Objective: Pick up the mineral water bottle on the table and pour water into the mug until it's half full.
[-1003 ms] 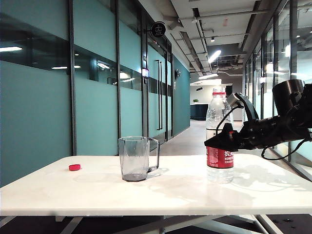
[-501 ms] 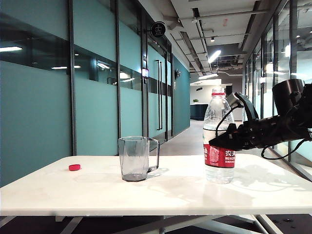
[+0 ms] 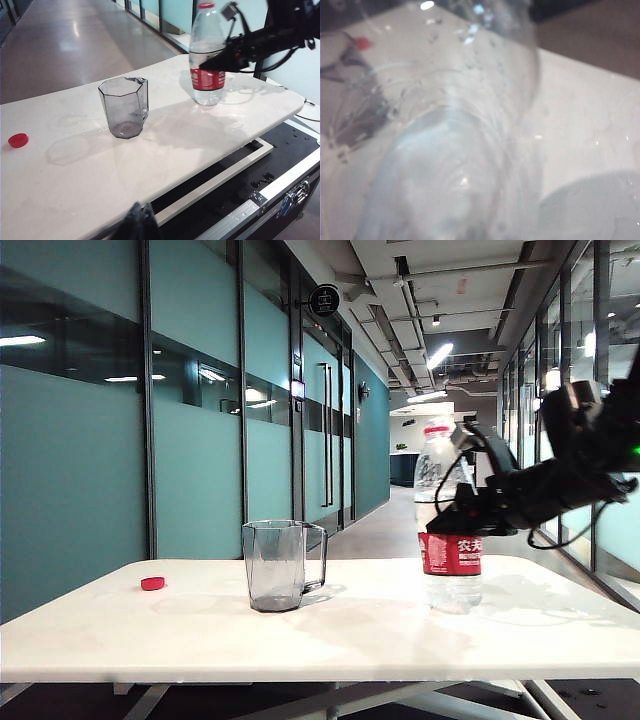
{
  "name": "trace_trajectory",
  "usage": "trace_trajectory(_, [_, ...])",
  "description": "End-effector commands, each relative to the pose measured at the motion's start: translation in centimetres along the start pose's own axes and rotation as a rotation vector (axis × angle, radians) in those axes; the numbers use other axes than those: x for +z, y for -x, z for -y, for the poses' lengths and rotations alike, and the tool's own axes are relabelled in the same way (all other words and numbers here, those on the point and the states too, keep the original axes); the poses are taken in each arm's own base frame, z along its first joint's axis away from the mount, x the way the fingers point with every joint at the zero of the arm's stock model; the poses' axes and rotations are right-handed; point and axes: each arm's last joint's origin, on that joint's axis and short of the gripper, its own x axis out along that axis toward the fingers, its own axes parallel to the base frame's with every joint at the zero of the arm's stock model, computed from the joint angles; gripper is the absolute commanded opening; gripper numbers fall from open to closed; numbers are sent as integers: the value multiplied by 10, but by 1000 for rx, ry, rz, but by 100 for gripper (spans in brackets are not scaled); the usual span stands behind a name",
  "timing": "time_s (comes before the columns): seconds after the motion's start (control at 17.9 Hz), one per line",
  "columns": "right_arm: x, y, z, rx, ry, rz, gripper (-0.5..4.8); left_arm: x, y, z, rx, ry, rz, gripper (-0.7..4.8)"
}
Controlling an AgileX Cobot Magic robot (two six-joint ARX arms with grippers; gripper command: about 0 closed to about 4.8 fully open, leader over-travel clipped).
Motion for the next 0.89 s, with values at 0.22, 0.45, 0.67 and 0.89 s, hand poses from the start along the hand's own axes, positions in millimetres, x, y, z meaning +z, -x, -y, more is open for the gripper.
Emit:
trace_trajectory(0.22, [35, -24, -27, -18, 133, -12, 148, 0, 0, 0, -7, -16, -3, -5])
trace_trajectory(0.45, [47, -39, -47, -122, 258, -120, 148, 0, 0, 0, -7, -20, -2, -5])
trace_trajectory(0.67, [63, -51, -63, -219, 346, -226, 148, 0, 0, 0, -5, -21, -3, -5])
trace_trajectory(0.89, [77, -59, -80, -310, 465, -290, 148, 0, 0, 0, -4, -20, -3, -5])
